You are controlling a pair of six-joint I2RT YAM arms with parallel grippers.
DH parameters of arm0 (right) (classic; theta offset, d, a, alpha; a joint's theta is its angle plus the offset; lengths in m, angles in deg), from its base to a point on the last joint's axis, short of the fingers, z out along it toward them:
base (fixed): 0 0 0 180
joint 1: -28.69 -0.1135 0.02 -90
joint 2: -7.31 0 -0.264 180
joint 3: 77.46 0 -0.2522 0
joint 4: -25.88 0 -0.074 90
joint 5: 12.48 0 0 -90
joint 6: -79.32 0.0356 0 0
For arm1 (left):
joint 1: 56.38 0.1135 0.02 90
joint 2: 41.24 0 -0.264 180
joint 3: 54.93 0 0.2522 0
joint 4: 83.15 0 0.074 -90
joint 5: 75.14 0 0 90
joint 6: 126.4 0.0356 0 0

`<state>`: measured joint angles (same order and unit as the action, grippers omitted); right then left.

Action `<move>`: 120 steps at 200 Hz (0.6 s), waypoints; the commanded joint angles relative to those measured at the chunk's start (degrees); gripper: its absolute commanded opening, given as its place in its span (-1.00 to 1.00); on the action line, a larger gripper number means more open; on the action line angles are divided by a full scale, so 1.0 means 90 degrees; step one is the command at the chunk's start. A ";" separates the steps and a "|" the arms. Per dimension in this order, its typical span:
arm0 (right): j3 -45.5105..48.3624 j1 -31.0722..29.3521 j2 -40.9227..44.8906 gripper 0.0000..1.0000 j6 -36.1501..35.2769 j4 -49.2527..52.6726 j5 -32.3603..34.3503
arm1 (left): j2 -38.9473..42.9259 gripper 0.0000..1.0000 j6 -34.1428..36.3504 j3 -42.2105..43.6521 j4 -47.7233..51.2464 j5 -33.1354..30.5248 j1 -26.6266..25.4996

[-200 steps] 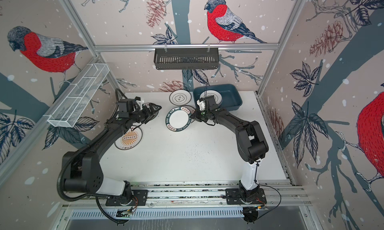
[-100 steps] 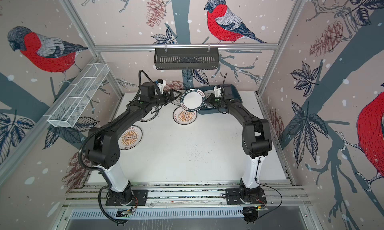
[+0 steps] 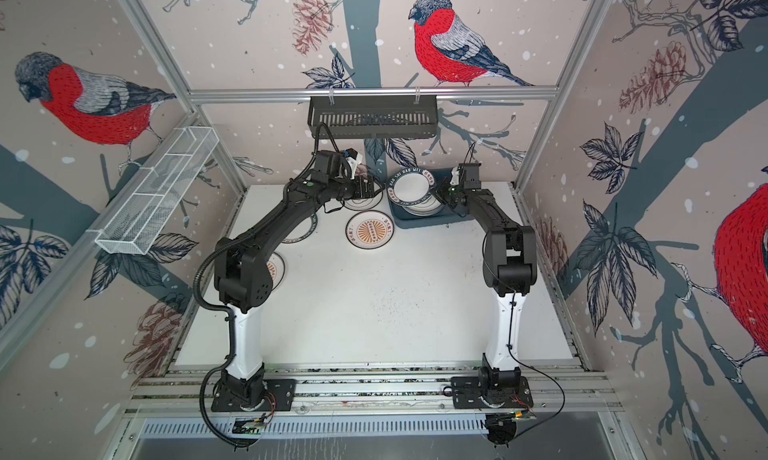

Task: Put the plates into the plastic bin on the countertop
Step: 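Lower the plate onto the stack in the bin and open the right gripper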

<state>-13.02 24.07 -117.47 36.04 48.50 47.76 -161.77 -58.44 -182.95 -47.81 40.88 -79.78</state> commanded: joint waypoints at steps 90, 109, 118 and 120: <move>-0.1204 0.0214 -0.0931 -0.95 -0.0112 0.0578 0.0513 | -0.0957 0.92 0.0180 -0.1463 0.0472 -0.0465 -0.0028; -0.1011 0.0212 -0.0885 -0.95 -0.0123 0.0525 0.0516 | -0.0953 0.92 0.0150 -0.1428 0.0474 -0.0513 -0.0027; -0.0923 0.0211 -0.0855 -0.95 -0.0123 0.0510 0.0541 | -0.0941 0.92 0.0136 -0.1392 0.0473 -0.0530 -0.0029; -0.0905 0.0206 -0.0861 -0.95 -0.0123 0.0510 0.0550 | -0.0936 0.92 0.0140 -0.1388 0.0475 -0.0538 -0.0028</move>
<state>-22.64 26.10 -125.92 35.63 54.58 52.26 -170.28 -56.58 -195.32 -44.27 36.72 -80.04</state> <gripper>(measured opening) 0.076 0.962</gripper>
